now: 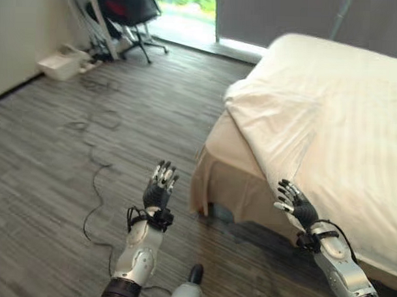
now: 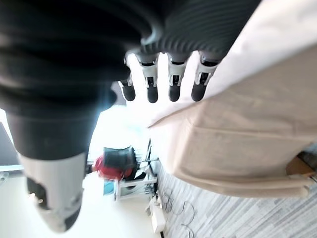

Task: Making the bed.

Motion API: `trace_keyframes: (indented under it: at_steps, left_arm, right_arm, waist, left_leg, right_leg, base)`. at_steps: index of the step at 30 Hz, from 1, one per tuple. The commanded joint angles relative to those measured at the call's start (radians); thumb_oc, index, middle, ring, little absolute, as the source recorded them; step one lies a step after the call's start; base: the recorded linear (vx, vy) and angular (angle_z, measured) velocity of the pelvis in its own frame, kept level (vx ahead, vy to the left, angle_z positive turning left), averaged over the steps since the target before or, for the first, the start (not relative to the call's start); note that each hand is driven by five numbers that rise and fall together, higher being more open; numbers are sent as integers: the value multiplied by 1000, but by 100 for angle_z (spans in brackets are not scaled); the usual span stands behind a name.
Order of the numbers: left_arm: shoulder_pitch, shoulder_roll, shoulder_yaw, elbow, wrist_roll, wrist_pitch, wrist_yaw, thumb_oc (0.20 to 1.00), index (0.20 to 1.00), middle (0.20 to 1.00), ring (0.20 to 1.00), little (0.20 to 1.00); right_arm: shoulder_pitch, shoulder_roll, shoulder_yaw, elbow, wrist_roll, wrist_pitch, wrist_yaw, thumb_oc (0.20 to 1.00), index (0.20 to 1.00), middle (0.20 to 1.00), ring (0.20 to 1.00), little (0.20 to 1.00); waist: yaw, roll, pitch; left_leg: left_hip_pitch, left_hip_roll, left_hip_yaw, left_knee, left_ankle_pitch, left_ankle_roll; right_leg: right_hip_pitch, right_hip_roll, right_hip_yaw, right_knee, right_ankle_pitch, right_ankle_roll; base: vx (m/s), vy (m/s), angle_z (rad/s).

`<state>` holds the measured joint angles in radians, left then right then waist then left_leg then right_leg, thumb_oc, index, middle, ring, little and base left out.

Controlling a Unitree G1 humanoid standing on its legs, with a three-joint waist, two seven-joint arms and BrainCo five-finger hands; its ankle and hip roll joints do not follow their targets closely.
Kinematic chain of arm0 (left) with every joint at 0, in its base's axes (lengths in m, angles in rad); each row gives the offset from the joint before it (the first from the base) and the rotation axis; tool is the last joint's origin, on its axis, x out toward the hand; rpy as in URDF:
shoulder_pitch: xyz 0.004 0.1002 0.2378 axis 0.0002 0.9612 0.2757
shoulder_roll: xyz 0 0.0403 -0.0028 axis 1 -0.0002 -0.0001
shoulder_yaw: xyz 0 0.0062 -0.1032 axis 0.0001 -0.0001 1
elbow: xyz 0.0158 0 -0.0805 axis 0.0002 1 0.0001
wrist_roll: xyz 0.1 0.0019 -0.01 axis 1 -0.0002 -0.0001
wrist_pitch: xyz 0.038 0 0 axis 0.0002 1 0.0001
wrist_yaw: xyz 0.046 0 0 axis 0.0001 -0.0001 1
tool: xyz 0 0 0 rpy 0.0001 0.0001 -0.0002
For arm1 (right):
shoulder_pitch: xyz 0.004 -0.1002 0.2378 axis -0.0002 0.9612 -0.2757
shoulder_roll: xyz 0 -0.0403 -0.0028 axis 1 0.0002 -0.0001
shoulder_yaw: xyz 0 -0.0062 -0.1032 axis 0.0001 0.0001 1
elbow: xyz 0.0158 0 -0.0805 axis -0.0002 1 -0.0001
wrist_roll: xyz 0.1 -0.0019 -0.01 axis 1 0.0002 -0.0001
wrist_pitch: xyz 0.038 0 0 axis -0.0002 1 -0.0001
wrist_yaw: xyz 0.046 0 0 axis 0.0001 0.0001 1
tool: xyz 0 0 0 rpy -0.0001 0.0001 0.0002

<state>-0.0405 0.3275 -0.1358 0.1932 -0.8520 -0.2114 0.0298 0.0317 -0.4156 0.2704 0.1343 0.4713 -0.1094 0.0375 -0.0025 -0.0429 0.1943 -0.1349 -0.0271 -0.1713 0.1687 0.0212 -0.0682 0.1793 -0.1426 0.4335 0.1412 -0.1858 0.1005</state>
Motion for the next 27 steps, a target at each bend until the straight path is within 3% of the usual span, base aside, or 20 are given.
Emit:
trace_keyframes:
  at_steps: [1,2,4,6,7,9,11,14,17,19,21,23,25,26,27]
  left_arm:
    - [21,23,-23,-85,0,-52,-38,1000,1000,1000,1000,1000]
    - [8,28,-46,-76,6,-48,-29,1000,1000,1000,1000,1000]
    - [-14,54,-65,-84,23,-46,-15,1000,1000,1000,1000,1000]
    - [-11,96,-67,-117,44,-32,-34,1000,1000,1000,1000,1000]
    - [-10,105,-66,-117,60,-26,-49,1000,1000,1000,1000,1000]
    - [-4,103,-63,-106,76,-18,-57,1000,1000,1000,1000,1000]
    - [-11,96,-62,-89,79,-14,-53,1000,1000,1000,1000,1000]
    - [-7,77,-64,-69,99,2,-51,1000,1000,1000,1000,1000]
    - [22,51,-49,-77,100,2,-42,1000,1000,1000,1000,1000]
    - [54,34,-41,-86,93,6,-56,1000,1000,1000,1000,1000]
    - [69,18,-30,-86,87,9,-64,1000,1000,1000,1000,1000]
    - [68,16,-25,-97,79,7,-60,1000,1000,1000,1000,1000]
    - [54,17,-44,-108,64,4,-64,1000,1000,1000,1000,1000]
    - [43,16,-51,-113,68,3,-65,1000,1000,1000,1000,1000]
    - [43,15,-54,-116,65,1,-64,1000,1000,1000,1000,1000]
  right_arm:
    - [-7,-27,-25,-44,-11,-31,17,1000,1000,1000,1000,1000]
    - [-1,-18,-30,-43,-16,-32,1,1000,1000,1000,1000,1000]
    - [17,7,-53,-34,26,-33,-23,1000,1000,1000,1000,1000]
    - [43,30,-77,-24,81,-38,-18,1000,1000,1000,1000,1000]
    - [49,34,-78,-12,77,-32,-3,1000,1000,1000,1000,1000]
    - [58,39,-79,-4,69,-23,6,1000,1000,1000,1000,1000]
    - [66,35,-87,-16,96,-22,24,1000,1000,1000,1000,1000]
    - [66,30,-90,-6,69,-20,23,1000,1000,1000,1000,1000]
    - [42,38,-74,2,63,-21,20,1000,1000,1000,1000,1000]
    - [44,31,-69,3,61,-18,27,1000,1000,1000,1000,1000]
    - [41,24,-71,0,58,-22,25,1000,1000,1000,1000,1000]
    - [30,19,-70,1,71,-27,19,1000,1000,1000,1000,1000]
    - [21,9,-71,7,90,-38,10,1000,1000,1000,1000,1000]
    - [9,-2,-64,23,81,-36,12,1000,1000,1000,1000,1000]
    - [3,-8,-58,24,74,-32,12,1000,1000,1000,1000,1000]
  waist:
    - [-7,16,-69]
    - [-15,14,-68]
    - [-44,29,-53]
    - [-84,68,-21]
    - [-96,77,-14]
    - [-120,82,-12]
    - [-137,66,-15]
    - [-116,48,-25]
    - [-59,46,-44]
    - [-65,27,-59]
    - [-68,12,-73]
    - [-62,0,-61]
    - [-54,-14,-23]
    - [-36,-20,-3]
    - [-32,-26,-6]
  left_leg:
    - [-55,177,-142,-66,73,-63]
    - [-37,173,-107,-76,54,-45]
    - [8,153,-59,-88,33,-13]
    - [66,150,-30,-131,27,12]
    - [76,140,-24,-133,18,25]
    - [102,122,-7,-145,5,39]
    - [126,76,27,-159,-5,59]
    - [167,40,96,-160,-33,69]
    - [178,60,215,-157,-45,69]
    - [186,50,268,-161,-50,68]
    - [190,44,306,-137,-59,61]
    - [158,61,317,-9,-47,41]
    - [13,80,292,265,49,-12]
    - [-21,43,223,364,51,-24]
    - [-34,15,178,369,45,-20]
  right_leg:
    - [27,-25,-30,-28,87,74]
    - [-22,-39,-16,42,173,97]
    - [-87,-27,-4,158,321,83]
    - [-182,-16,-39,289,418,74]
    - [-208,-5,-52,315,430,67]
    - [-255,45,-71,303,387,74]
    - [-310,119,-138,210,287,72]
    - [-309,104,-396,62,208,42]
    - [-259,50,-681,75,145,3]
    - [-214,78,-645,3,133,12]
    - [-173,89,-583,-83,160,2]
    - [-153,88,-563,-103,167,-10]
    - [-145,82,-538,-97,156,-42]
    - [-144,75,-522,-94,155,-52]
    - [-146,70,-507,-101,157,-52]
  base:
    - [220,564,-78]
    - [203,452,-72]
    - [239,524,-52]
    - [196,588,-25]
    - [194,521,-5]
    - [187,429,-9]
    - [160,394,-35]
    - [95,278,-64]
    - [-13,138,-91]
    - [14,24,-129]
    - [74,-18,-83]
    - [20,-48,-62]
    - [-93,-49,-73]
    - [-109,26,-51]
    - [-9,110,-49]
